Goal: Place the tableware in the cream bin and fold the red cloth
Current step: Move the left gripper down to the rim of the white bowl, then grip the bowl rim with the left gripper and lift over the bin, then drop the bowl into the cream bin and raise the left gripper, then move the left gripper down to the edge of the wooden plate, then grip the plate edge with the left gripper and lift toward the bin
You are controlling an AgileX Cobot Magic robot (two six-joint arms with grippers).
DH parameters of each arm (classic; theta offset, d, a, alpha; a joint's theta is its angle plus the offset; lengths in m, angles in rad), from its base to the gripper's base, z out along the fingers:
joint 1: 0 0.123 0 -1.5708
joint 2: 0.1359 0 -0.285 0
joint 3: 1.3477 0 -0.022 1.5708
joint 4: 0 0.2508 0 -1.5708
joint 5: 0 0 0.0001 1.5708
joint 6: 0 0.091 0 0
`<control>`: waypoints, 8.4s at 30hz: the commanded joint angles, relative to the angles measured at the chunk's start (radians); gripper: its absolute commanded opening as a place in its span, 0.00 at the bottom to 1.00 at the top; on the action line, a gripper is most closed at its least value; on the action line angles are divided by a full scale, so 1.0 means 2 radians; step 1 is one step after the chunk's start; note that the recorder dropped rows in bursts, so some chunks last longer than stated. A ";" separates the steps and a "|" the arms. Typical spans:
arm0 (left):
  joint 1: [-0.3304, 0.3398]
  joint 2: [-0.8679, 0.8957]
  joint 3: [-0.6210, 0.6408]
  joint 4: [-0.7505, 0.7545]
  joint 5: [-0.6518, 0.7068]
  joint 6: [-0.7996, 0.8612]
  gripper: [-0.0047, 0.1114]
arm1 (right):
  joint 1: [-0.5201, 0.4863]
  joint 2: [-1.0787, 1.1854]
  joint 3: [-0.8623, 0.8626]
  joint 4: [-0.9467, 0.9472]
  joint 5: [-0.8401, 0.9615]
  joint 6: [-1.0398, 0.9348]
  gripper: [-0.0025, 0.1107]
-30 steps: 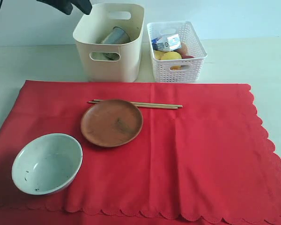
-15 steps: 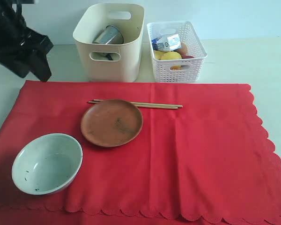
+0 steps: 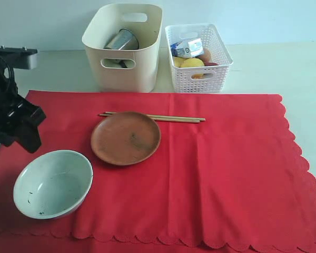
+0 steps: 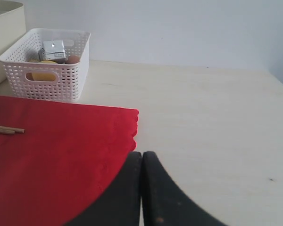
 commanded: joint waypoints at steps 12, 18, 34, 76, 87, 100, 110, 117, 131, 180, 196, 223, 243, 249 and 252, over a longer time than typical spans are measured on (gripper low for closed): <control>0.001 -0.006 0.136 -0.002 -0.166 0.016 0.51 | -0.002 -0.002 0.002 -0.001 -0.001 -0.001 0.02; 0.001 0.005 0.159 -0.007 -0.212 0.016 0.51 | -0.002 -0.002 0.002 -0.001 -0.001 -0.001 0.02; 0.001 0.062 0.164 -0.075 -0.243 0.074 0.38 | -0.002 -0.002 0.002 -0.001 -0.001 0.001 0.02; 0.001 0.040 -0.133 -0.100 -0.394 0.075 0.05 | -0.002 -0.002 0.002 0.000 -0.001 0.000 0.02; 0.001 0.212 -0.312 -0.161 -0.393 0.075 0.05 | -0.002 -0.002 0.002 0.000 -0.001 0.000 0.02; 0.001 0.331 -0.405 -0.167 -0.391 0.075 0.05 | -0.002 -0.002 0.002 0.000 -0.001 0.000 0.02; 0.001 0.345 -0.409 -0.177 -0.389 0.077 0.32 | -0.002 -0.002 0.002 0.000 -0.001 0.000 0.02; 0.001 0.324 -0.421 -0.178 -0.373 0.077 0.57 | -0.002 -0.002 0.002 0.000 -0.001 0.000 0.02; 0.001 0.229 -0.421 -0.176 -0.220 0.077 0.57 | -0.002 -0.002 0.002 0.000 -0.001 0.001 0.02; 0.045 0.153 -0.070 -0.254 -0.071 0.128 0.57 | -0.002 -0.002 0.002 0.000 -0.001 0.000 0.02; 0.045 0.237 -0.070 -0.336 -0.088 0.173 0.57 | -0.002 -0.002 0.002 0.000 -0.001 0.001 0.02; 0.045 0.271 -0.070 -0.408 -0.114 0.221 0.04 | -0.002 -0.002 0.002 0.000 -0.001 0.001 0.02; 0.046 0.123 -0.071 -0.419 -0.069 0.211 0.04 | -0.002 -0.002 0.002 0.000 -0.001 0.001 0.02; 0.056 0.095 -0.108 -0.420 -0.073 0.212 0.04 | -0.002 -0.002 0.002 0.000 -0.001 0.001 0.02; 0.061 0.094 -0.139 -0.421 -0.077 0.211 0.04 | -0.002 -0.002 0.002 0.000 -0.001 0.001 0.02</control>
